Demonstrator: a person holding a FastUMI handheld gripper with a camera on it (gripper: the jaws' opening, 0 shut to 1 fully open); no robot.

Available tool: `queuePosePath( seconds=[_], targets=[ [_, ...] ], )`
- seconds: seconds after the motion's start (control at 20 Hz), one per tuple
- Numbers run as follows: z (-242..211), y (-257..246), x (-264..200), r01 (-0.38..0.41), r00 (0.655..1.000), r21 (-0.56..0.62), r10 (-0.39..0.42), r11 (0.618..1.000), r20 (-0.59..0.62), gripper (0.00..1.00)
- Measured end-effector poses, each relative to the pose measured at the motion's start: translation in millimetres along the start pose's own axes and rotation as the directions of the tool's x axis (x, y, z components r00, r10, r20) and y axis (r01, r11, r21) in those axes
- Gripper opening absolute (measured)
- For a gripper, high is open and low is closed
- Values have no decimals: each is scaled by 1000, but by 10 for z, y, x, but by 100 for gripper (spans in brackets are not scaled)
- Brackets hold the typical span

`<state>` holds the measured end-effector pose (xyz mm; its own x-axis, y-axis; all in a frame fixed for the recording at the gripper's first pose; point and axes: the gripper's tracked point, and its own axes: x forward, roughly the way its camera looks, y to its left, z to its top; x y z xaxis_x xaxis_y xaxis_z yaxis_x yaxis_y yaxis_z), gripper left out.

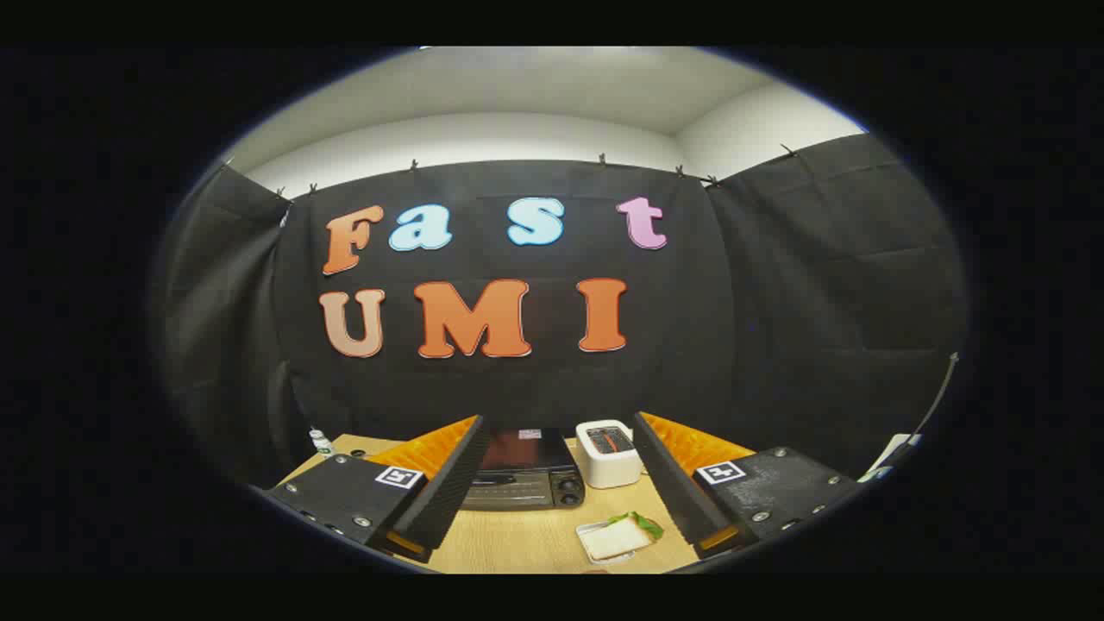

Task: Open the toaster oven, put the food inside, and close the toaster oven door.

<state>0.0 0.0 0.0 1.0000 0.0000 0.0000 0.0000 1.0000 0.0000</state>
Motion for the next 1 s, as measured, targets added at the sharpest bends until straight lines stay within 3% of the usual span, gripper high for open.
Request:
queuePosePath(
  seconds=[1.0],
  targets=[
    [-67, 140, 67, -40, 999, 16, 40, 999, 6, 99]
  ],
)
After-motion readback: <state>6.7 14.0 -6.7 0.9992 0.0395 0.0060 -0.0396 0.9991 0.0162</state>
